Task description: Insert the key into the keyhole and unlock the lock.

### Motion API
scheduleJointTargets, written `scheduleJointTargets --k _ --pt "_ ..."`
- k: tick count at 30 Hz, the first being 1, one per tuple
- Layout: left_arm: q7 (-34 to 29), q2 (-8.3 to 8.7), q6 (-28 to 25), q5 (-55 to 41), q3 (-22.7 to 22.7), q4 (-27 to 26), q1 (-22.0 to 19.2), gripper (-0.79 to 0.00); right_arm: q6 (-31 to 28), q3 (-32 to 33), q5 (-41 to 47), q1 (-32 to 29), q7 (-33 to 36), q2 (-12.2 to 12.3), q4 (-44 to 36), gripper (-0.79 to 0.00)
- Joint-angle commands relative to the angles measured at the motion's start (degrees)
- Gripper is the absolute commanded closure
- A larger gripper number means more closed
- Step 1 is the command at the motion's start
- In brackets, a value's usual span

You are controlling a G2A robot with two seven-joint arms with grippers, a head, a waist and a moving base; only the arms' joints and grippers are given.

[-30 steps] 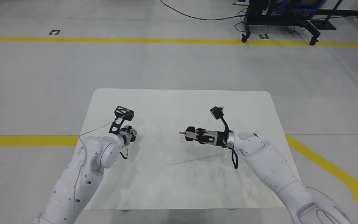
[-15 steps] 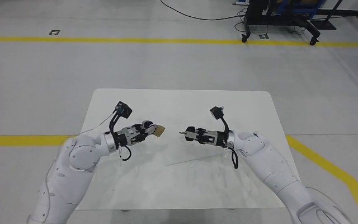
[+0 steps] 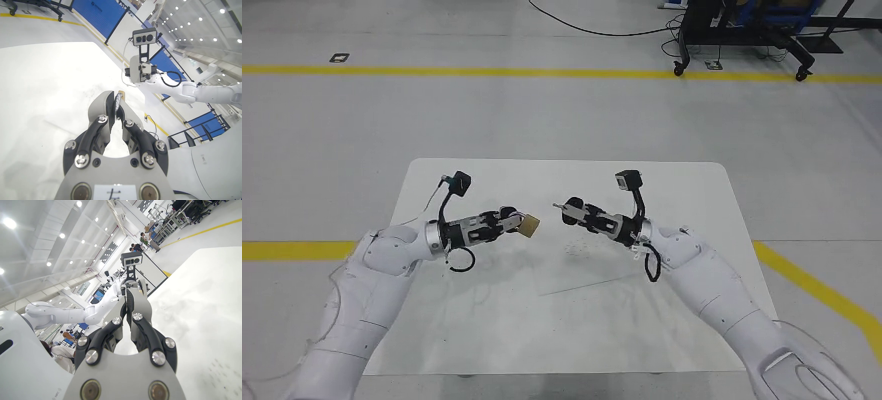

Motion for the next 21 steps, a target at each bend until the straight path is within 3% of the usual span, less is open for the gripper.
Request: scheduleJointTargets --k 1,13,21 --pt "-0.4 0.13 0.3 -1.8 1.0 0.4 -0.8 0.000 -1.0 -1.4 1.5 1.3 -0.9 -1.0 1.3 0.000" --pt "-0.1 2.47 0.0 -9.7 5.8 2.2 -2.9 0.000 -5.7 -7.6 9.6 7.6 -2.4 -7.0 13.2 0.000" --pt "0.4 3.75 -0.4 -11.7 8.4 3.1 -4.2 0.000 -5.7 -8.2 14.3 8.7 3.9 -9.2 17.2 0.000"
